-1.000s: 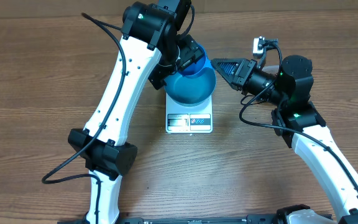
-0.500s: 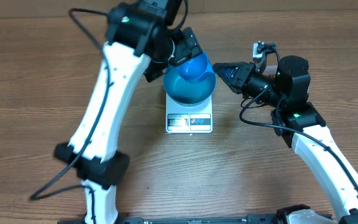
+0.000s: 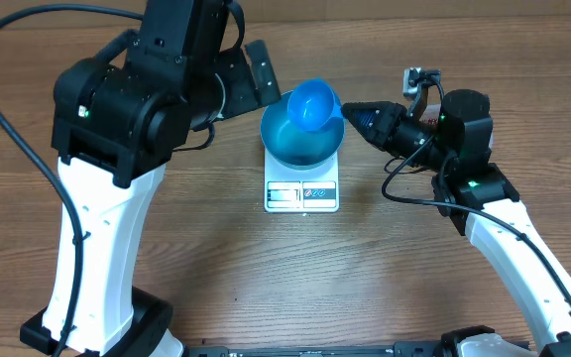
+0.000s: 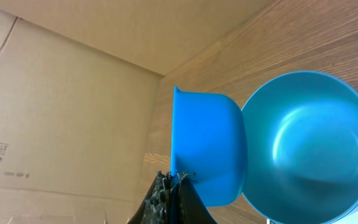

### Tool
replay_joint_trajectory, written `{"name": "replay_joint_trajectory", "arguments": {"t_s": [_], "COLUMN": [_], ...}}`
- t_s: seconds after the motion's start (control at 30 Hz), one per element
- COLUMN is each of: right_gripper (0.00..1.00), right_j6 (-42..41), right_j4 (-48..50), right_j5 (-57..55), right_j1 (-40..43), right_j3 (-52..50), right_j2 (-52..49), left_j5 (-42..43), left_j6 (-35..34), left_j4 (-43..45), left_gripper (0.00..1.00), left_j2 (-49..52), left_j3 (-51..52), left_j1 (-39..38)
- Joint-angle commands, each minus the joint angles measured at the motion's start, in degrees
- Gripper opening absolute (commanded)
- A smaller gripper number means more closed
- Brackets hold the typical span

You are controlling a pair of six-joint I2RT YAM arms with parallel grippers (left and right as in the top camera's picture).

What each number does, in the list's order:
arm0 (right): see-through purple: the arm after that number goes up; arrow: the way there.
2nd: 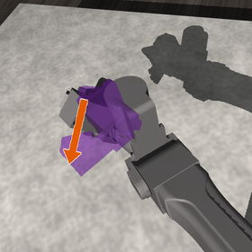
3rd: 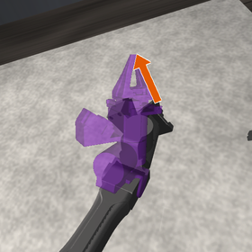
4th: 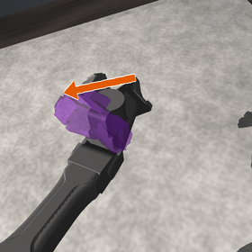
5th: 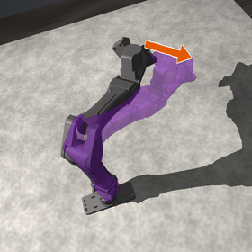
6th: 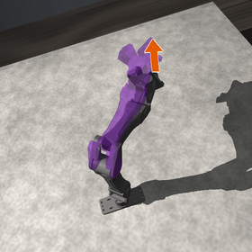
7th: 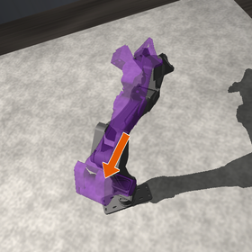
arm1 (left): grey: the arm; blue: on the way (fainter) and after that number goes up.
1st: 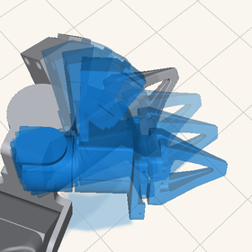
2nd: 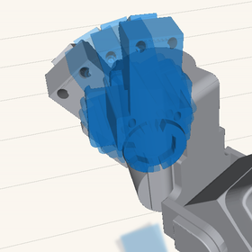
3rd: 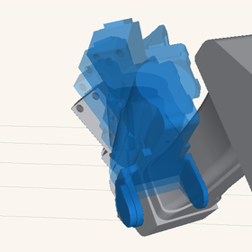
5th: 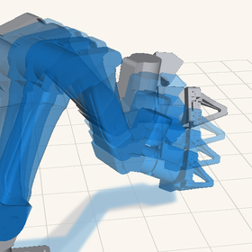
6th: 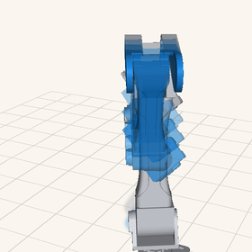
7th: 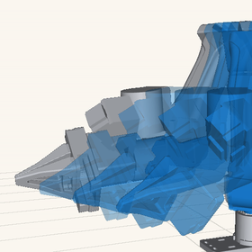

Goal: Scoop item into bowl and weigh 150g on scale
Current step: 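Grasp the blue scoop handle with the right gripper, release left gripper, then carry the blue scoop with the right gripper toward the bean tub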

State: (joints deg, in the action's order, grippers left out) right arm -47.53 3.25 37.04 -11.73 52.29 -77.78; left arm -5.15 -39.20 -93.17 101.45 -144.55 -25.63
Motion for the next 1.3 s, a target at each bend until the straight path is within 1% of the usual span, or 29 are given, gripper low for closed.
{"name": "replay_joint_trajectory", "arguments": {"t_s": [0.0, 0.1, 0.17, 0.4, 0.53, 0.67, 0.77, 0.8, 0.83, 0.9, 1.0, 1.27], "right_gripper": [0.04, 0.04, 0.04, 0.04, 0.04, 0.04, 0.04, 0.04, 0.04, 0.04, 0.04, 0.04], "right_j6": [1.42, 2.05, 3.96, 13.40, 16.59, 18.58, 19.58, 19.61, 19.78, 22.69, 25.99, 32.83], "right_j4": [-0.13, -1.51, -4.85, -26.88, -34.05, -38.12, -40.30, -41.86, -42.80, -44.61, -46.05, -47.80], "right_j5": [-1.53, -3.13, -5.01, -18.01, -24.83, -34.16, -46.38, -53.48, -57.40, -64.96, -70.60, -79.10], "right_j1": [-0.20, -0.20, -0.20, -0.20, -0.20, -0.20, -0.17, -0.15, -0.15, -0.15, -0.15, -0.15], "right_j3": [1.42, 2.45, 3.96, 13.75, 18.75, 21.79, 22.10, 22.08, 22.08, 22.08, 22.08, 21.97], "right_j2": [1.16, 2.25, 3.10, 4.39, 4.61, 4.61, 4.59, 4.57, 4.50, 4.48, 4.48, 3.82], "left_j5": [-6.21, -6.21, -6.23, -6.21, -6.21, -6.21, -6.21, -6.21, -6.21, -6.21, -6.23, -6.12], "left_j6": [5.07, 6.10, 6.10, 6.05, 6.05, 6.08, 6.08, 6.08, 6.08, 6.08, 6.08, 6.03], "left_j4": [-0.39, -1.55, -1.70, -1.70, -1.75, -1.77, -1.77, -1.77, -1.77, -1.75, -1.75, -1.75], "left_gripper": [0.99, 1.00, 1.00, 1.00, 1.00, 1.00, 1.00, 0.99, 1.00, 0.99, 1.00, 0.99], "left_j2": [-0.24, -0.20, -0.20, -0.20, -0.20, -0.20, -0.20, -0.20, -0.20, -0.20, -0.20, -0.20], "left_j3": [-0.79, -0.79, -0.79, -0.79, -0.79, -0.79, -0.79, -0.79, -0.79, -0.79, -0.79, -0.79], "left_j1": [0.22, 0.22, 0.22, 0.22, 0.22, 0.22, 0.22, 0.22, 0.22, 0.22, 0.22, 0.20]}}
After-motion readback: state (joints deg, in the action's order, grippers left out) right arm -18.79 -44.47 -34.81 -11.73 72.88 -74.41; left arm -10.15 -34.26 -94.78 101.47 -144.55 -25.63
